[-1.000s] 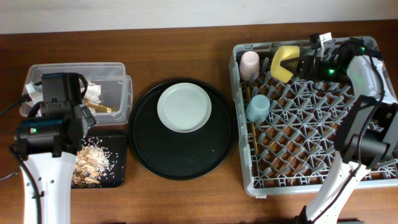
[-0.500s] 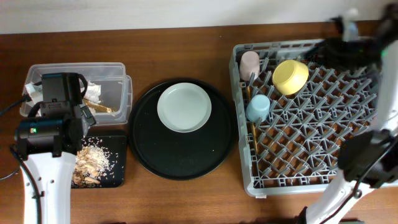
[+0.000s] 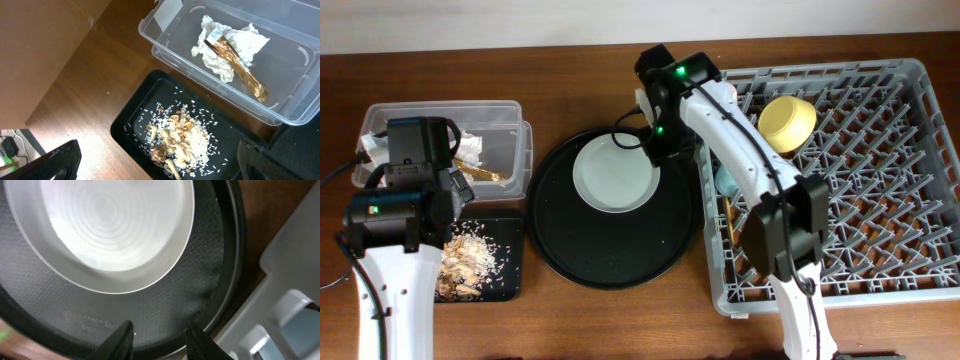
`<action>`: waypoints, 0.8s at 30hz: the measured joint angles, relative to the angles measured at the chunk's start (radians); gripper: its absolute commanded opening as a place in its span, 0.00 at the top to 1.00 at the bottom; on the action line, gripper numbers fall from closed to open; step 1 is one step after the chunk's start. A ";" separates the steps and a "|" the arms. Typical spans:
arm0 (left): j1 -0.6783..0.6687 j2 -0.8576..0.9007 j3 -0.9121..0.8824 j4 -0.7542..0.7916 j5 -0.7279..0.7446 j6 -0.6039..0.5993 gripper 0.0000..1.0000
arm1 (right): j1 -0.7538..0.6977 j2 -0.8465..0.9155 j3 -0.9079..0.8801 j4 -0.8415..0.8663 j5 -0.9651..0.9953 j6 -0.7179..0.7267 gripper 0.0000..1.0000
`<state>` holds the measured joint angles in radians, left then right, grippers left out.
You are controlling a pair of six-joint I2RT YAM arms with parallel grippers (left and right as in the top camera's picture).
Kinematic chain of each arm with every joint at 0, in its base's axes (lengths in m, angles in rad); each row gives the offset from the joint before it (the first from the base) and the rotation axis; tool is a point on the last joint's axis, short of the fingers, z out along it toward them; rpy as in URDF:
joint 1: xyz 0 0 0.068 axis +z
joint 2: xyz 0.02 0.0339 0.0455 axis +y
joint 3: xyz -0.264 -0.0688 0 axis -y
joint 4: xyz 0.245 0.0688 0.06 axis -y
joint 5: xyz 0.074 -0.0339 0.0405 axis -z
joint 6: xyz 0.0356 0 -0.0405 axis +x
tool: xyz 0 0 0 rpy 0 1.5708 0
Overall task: Sort waste into correct bins and load items into the dishwasher rack
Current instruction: 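Grasp the edge of the white plate with the right gripper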
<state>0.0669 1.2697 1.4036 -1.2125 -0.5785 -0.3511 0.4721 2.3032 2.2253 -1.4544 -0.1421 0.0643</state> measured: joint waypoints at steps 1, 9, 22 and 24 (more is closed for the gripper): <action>0.000 0.000 0.000 0.000 0.000 0.000 0.01 | 0.000 0.027 0.000 0.000 0.000 0.010 0.64; 0.000 0.000 0.000 0.000 0.000 0.000 0.01 | 0.000 0.114 -0.015 0.108 0.004 0.120 0.77; 0.000 0.000 0.000 0.000 0.000 0.000 0.01 | 0.003 0.075 -0.029 0.094 0.001 0.148 0.96; 0.000 0.000 0.000 0.000 0.000 0.000 0.01 | 0.008 -0.034 0.026 0.009 0.062 0.141 0.96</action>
<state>0.0669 1.2697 1.4036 -1.2129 -0.5789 -0.3511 0.4801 2.2692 2.2517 -1.4456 -0.0799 0.2054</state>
